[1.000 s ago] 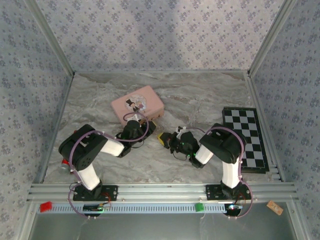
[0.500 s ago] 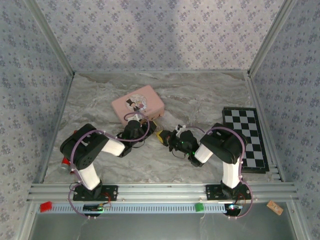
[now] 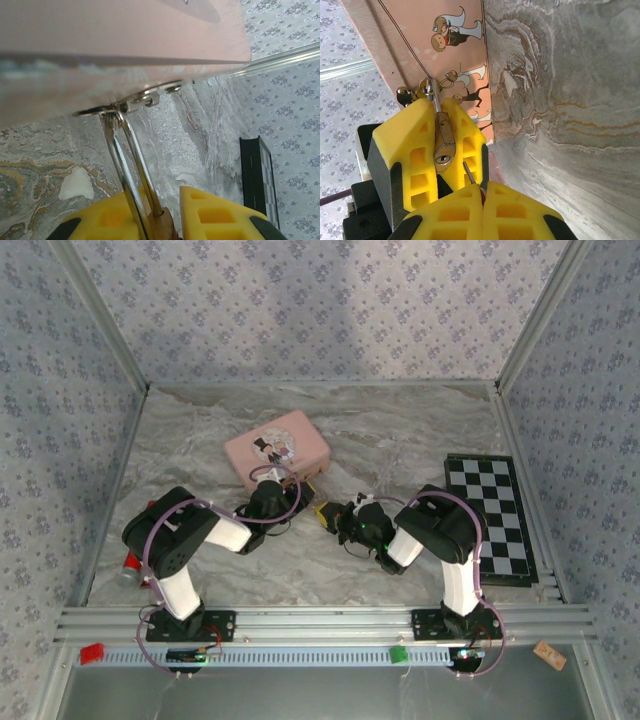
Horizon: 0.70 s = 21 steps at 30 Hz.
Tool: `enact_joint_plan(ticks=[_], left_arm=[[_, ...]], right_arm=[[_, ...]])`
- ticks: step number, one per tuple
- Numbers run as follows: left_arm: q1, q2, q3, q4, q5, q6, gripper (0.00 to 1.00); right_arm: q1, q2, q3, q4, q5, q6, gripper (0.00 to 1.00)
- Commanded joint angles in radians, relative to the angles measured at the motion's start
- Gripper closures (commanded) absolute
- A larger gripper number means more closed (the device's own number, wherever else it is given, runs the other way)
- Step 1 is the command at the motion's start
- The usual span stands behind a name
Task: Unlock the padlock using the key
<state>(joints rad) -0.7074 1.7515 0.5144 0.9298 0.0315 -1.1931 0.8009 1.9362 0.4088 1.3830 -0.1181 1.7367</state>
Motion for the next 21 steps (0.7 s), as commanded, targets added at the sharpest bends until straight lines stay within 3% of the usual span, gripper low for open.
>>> enact_joint_plan(ticks=[1,21], left_arm=[[-0.035,0.063,-0.017,-0.082,0.14,-0.129,0.8],[-0.041,0.082,-0.024,-0.071,0.139,-0.13,0.8]], right_arm=[[0.001,-0.005,0.008,0.01,0.027,0.004,1.0],[-0.003,-0.02,0.03,0.009,0.034,0.004,1.0]])
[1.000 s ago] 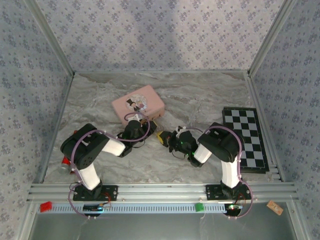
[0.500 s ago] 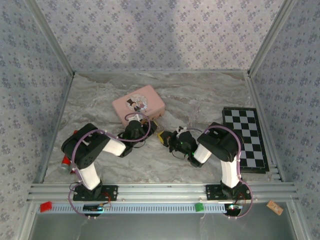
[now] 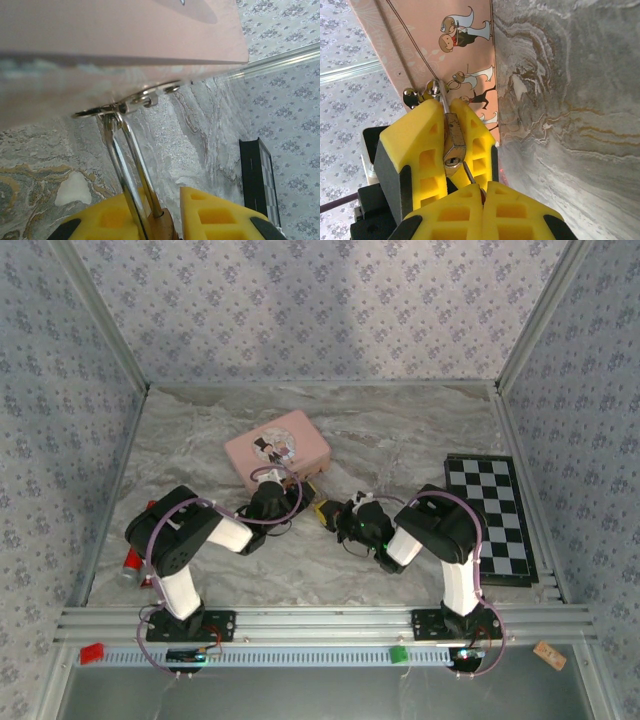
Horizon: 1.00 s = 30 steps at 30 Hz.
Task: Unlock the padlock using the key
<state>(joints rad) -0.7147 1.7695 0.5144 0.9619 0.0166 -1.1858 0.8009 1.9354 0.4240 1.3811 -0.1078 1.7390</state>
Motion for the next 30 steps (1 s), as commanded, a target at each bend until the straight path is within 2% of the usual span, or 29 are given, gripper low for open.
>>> enact_joint_plan(ticks=[1,30], left_arm=[[-0.034,0.063,-0.024,-0.102,0.154,-0.138,0.8],[-0.045,0.067,-0.017,-0.101,0.158,-0.135,0.8]], right_arm=[[-0.003,-0.021,0.013,0.01,0.028,0.002,1.0],[-0.02,-0.035,0.011,-0.023,0.043,-0.004,1.0]])
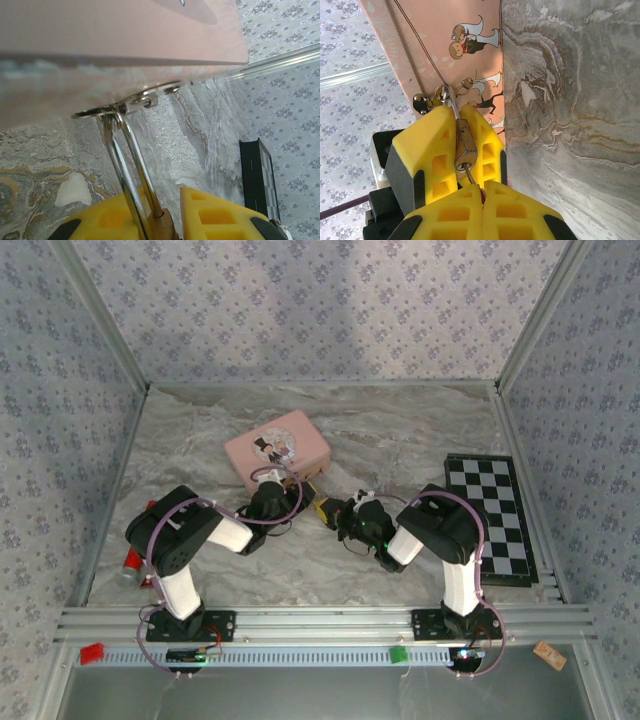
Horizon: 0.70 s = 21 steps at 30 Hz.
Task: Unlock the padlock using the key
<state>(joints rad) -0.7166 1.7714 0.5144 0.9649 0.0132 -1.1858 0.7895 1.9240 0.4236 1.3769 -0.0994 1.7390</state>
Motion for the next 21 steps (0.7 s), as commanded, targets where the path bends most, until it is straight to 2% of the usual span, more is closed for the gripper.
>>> enact_joint_plan(ticks=[1,21], left_arm=[[-0.045,0.065,-0.017,-0.104,0.16,-0.135,0.8],[-0.07,0.081,0.012,-0.14,0.156,-0.118,0.8]], right_arm=[[-0.009,-0.024,0.013,-0.023,0.033,-0.003,1.0],[-0.011,-0.067,0.039,-0.052,0.05,0.033,1.0]])
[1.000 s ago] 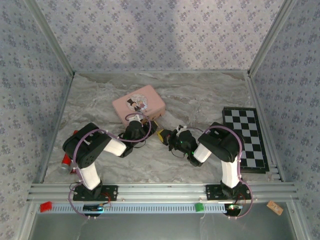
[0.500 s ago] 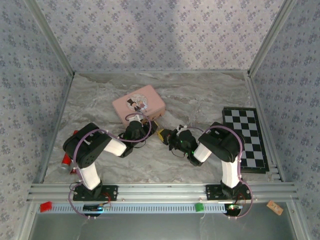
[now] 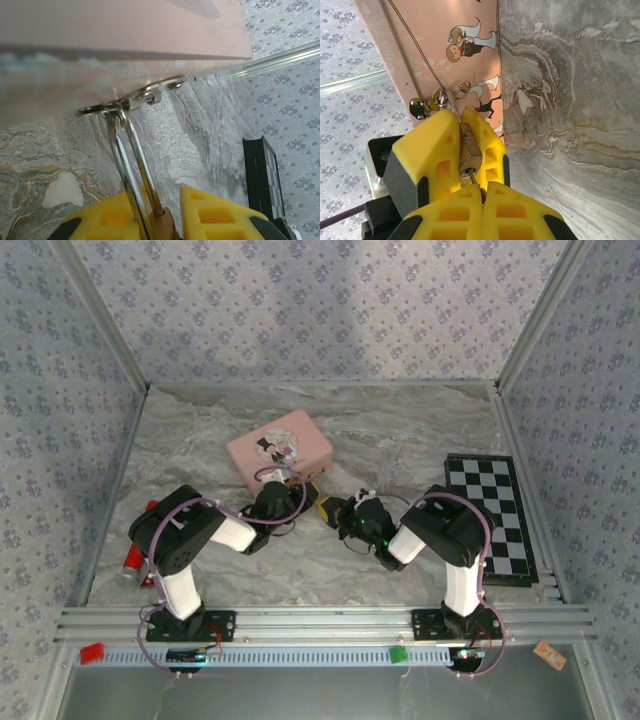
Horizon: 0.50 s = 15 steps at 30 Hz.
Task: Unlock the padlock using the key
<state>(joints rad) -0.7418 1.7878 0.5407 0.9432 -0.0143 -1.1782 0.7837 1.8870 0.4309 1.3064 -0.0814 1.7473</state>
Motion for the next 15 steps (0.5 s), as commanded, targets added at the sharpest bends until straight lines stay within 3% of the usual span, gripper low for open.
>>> enact_joint_plan(ticks=[1,15], left_arm=[[-0.045,0.068,-0.013,-0.113,0.185,-0.127,0.8],[-0.046,0.065,-0.019,-0.098,0.184,-0.132,0.78]], right_arm=[[-0.002,-0.027,0.035,0.026,0.032,0.029,1.0],[-0.012,0.011,0.046,0.089,0.013,0.055,1.0]])
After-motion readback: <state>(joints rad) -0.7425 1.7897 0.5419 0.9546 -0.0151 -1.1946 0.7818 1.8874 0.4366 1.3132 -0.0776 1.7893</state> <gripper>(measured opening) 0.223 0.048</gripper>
